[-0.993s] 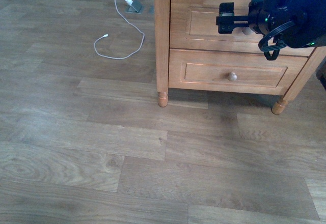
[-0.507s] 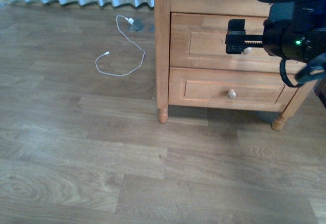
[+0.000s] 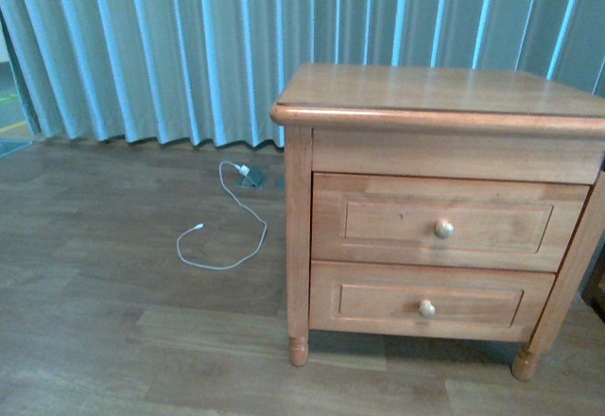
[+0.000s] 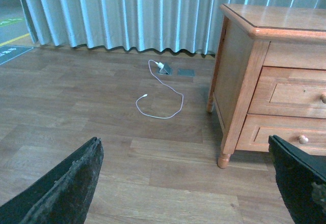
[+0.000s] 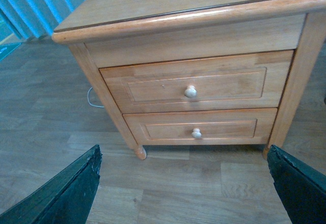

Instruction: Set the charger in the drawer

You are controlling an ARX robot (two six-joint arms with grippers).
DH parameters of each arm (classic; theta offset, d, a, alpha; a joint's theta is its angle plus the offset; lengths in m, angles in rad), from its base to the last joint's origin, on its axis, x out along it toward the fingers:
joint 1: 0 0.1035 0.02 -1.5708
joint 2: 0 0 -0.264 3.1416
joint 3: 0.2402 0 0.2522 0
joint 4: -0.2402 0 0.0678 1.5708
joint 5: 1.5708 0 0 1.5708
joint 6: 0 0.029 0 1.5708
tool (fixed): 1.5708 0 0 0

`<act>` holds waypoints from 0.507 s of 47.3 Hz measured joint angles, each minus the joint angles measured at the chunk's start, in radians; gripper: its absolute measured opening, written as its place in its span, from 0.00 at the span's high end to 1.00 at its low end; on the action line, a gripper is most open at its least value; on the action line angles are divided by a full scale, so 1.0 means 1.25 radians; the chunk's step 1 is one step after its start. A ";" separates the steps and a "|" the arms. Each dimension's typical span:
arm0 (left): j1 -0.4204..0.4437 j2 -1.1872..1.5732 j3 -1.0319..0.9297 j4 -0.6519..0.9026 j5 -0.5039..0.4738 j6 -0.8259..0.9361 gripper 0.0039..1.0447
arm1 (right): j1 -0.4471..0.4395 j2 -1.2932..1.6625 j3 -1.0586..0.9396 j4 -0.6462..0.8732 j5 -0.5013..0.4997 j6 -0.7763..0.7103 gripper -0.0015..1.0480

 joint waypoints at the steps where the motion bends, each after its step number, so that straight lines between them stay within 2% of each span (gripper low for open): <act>1: 0.000 0.000 0.000 0.000 0.000 0.000 0.06 | 0.000 -0.035 -0.014 -0.014 0.004 0.000 0.08; 5: 0.000 0.000 0.000 0.000 0.000 0.000 0.06 | -0.010 -0.176 -0.070 -0.067 0.002 0.015 0.08; 13: 0.000 0.000 0.000 0.000 0.001 0.000 0.06 | -0.013 -0.206 -0.074 -0.065 0.007 0.021 0.08; 16: 0.000 0.000 0.000 0.000 0.001 0.000 0.06 | -0.011 -0.208 -0.110 0.023 0.052 -0.037 0.17; 17: 0.000 0.000 0.000 0.000 0.001 0.000 0.06 | -0.016 -0.219 -0.134 0.067 0.057 -0.073 0.24; 19: 0.000 0.000 0.000 0.000 0.001 0.000 0.06 | -0.027 -0.244 -0.158 0.084 0.054 -0.116 0.34; 24: 0.000 0.000 0.000 0.000 0.002 0.000 0.06 | -0.046 -0.279 -0.190 0.083 0.038 -0.149 0.51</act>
